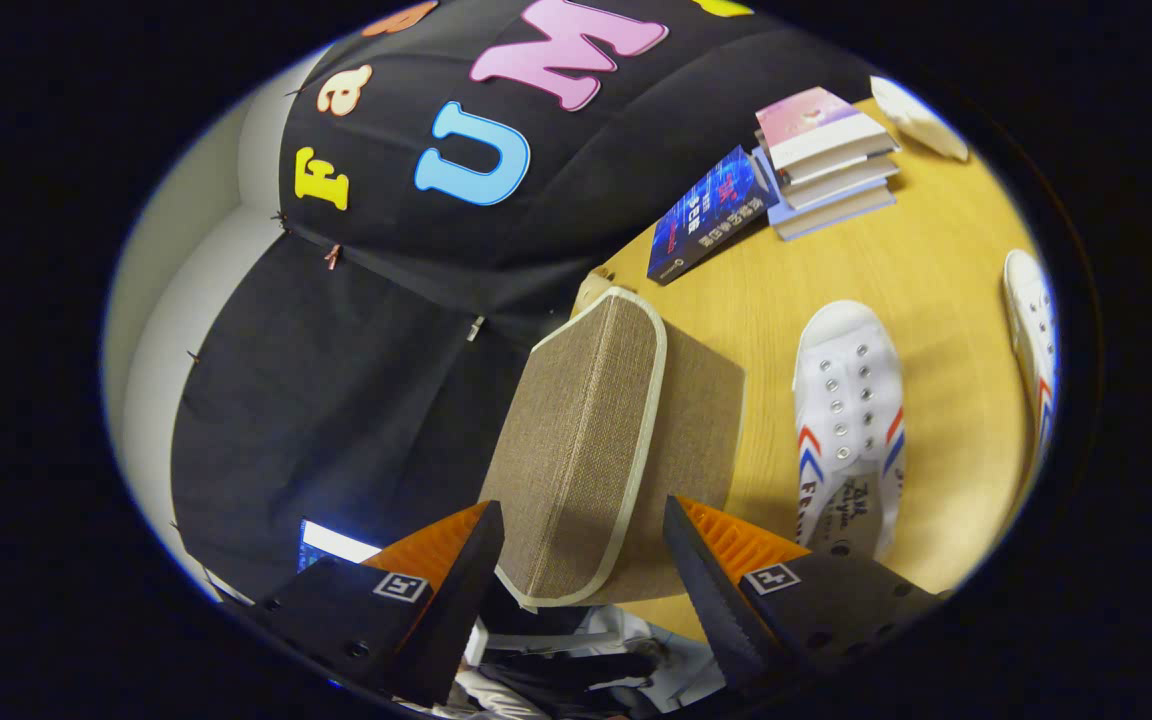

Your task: Open the storage box then place both shoes into the box .Put the left shoe in first, then the right shoe, with the right side of both shoes facing outward in a uniform manner.

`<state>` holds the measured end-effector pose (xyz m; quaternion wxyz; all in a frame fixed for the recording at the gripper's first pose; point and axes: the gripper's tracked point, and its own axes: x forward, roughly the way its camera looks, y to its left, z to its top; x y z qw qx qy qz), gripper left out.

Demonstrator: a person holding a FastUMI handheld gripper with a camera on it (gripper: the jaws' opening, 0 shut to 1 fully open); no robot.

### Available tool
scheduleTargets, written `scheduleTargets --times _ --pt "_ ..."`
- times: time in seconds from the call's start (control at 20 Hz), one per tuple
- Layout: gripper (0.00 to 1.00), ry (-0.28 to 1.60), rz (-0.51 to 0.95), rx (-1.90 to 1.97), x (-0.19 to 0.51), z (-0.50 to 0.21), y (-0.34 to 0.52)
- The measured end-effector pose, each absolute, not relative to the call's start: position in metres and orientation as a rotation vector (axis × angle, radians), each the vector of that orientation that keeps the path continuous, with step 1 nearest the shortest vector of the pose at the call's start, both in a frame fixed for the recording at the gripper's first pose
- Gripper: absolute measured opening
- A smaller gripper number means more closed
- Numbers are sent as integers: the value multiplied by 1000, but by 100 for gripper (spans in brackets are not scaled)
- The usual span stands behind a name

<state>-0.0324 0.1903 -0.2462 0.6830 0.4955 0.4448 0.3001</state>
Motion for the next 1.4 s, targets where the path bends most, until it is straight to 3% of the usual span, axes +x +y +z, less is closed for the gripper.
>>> scheduleTargets --times 0.3,0.75,1.15,1.3,1.4 --pt "98 1060 775 1151 -36 -272 224" --pt "96 1137 883 1372 -41 -251 238" --pt "96 1151 845 1588 -42 -218 208" --pt "68 1136 801 1646 -35 -207 210" --pt "68 1165 817 1628 -39 -205 221"
